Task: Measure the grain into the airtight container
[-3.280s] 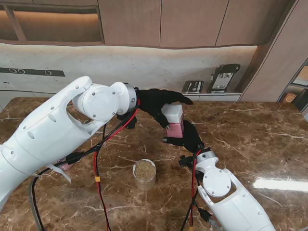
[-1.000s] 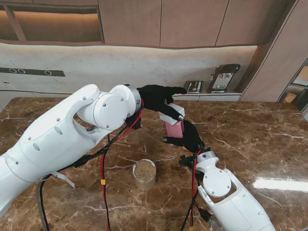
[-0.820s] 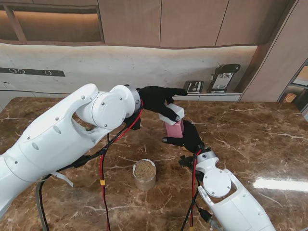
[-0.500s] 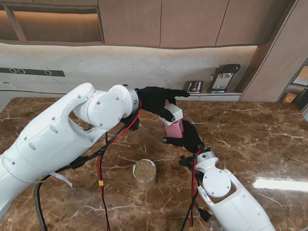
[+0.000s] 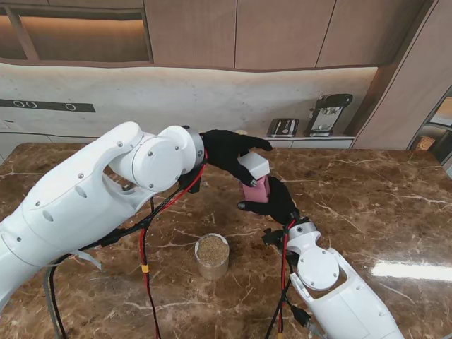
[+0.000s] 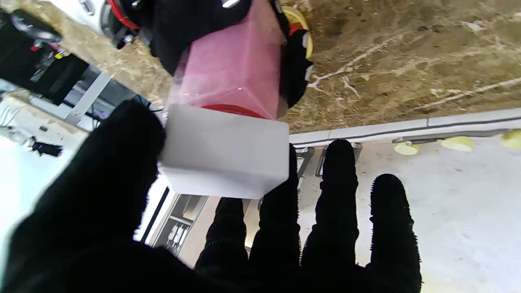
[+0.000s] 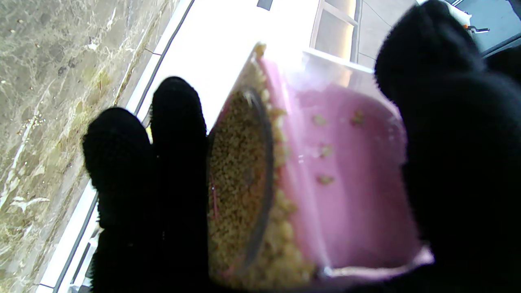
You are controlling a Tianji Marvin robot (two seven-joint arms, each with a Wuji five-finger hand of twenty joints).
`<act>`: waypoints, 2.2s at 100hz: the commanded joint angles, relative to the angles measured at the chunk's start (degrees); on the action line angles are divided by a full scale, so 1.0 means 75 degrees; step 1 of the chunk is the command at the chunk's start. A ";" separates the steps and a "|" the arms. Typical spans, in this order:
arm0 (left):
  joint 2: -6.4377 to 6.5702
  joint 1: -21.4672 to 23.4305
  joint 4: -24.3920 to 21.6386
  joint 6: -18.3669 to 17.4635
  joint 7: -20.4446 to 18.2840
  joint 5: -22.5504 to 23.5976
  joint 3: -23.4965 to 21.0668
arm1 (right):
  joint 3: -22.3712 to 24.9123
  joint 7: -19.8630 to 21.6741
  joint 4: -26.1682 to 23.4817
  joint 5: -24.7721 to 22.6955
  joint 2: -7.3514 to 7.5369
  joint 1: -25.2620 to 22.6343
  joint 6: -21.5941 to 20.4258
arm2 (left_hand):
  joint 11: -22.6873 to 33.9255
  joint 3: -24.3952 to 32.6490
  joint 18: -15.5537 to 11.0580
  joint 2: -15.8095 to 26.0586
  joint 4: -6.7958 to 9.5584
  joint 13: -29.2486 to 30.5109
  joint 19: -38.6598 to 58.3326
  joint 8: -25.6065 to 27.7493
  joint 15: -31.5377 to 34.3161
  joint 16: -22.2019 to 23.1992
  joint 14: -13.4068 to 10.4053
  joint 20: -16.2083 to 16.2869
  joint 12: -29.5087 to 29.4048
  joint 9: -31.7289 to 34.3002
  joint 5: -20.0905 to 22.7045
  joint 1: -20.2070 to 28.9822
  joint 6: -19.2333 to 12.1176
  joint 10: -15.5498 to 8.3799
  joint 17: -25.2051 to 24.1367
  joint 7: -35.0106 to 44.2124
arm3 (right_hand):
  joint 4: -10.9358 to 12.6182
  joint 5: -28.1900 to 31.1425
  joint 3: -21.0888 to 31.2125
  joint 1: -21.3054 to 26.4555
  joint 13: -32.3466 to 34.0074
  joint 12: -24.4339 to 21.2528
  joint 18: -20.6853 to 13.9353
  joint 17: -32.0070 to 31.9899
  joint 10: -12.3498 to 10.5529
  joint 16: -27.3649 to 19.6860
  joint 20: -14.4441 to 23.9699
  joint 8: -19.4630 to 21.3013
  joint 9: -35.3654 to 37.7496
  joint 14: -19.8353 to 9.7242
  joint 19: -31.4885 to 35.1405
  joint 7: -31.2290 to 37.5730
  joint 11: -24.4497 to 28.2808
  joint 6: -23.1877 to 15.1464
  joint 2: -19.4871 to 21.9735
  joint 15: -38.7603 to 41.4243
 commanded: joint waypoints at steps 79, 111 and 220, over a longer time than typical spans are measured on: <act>0.0162 -0.0158 0.0041 -0.0212 -0.0621 -0.0237 -0.0118 | 0.0012 0.0109 -0.0024 0.0076 -0.0016 -0.0039 0.0022 | -0.0625 0.2523 0.0199 -0.0426 -0.0100 -0.0573 -0.0787 0.1797 -0.0650 -0.0189 -0.0238 0.0268 0.0012 -0.1006 0.0075 0.0597 -0.0919 -0.0663 -0.0351 0.2964 | -0.0054 0.0873 0.1607 0.1261 0.0288 0.0172 -0.0533 -0.0116 -0.0791 -0.0087 0.0157 0.0067 0.0801 -0.0903 -0.0080 0.1257 0.1331 -0.1618 0.2947 0.0247; -0.0171 -0.0034 0.0401 -0.0395 0.0507 0.0335 0.0084 | 0.0059 0.0175 -0.0118 0.0404 -0.0031 -0.0104 -0.0012 | 0.0784 0.1042 0.0120 -0.0508 -0.0874 0.0996 0.1220 0.2546 0.0689 0.0190 -0.0059 -0.0046 0.0669 0.1365 0.2153 0.1011 -0.0722 -0.0847 0.0533 0.5677 | -0.0051 0.0879 0.1600 0.1282 0.0300 0.0169 -0.0547 -0.0105 -0.0782 -0.0088 0.0158 0.0069 0.0811 -0.0913 -0.0072 0.1261 0.1335 -0.1606 0.2961 0.0250; -0.0588 0.0345 0.0482 0.0389 0.2070 0.1068 0.0230 | -0.0134 -0.0284 -0.0155 0.0156 -0.0137 -0.0090 0.0115 | 0.2114 0.0907 0.1030 0.0669 -0.0128 0.3603 0.3284 0.1953 0.2970 0.0522 0.0750 0.0090 0.1023 0.4853 0.6257 -0.0285 -0.0549 -0.0359 0.2013 0.7609 | -0.0053 0.0865 0.1604 0.1259 0.0328 0.0168 -0.0551 -0.0062 -0.0804 -0.0084 0.0148 0.0055 0.0813 -0.0923 -0.0049 0.1260 0.1383 -0.1597 0.2958 0.0292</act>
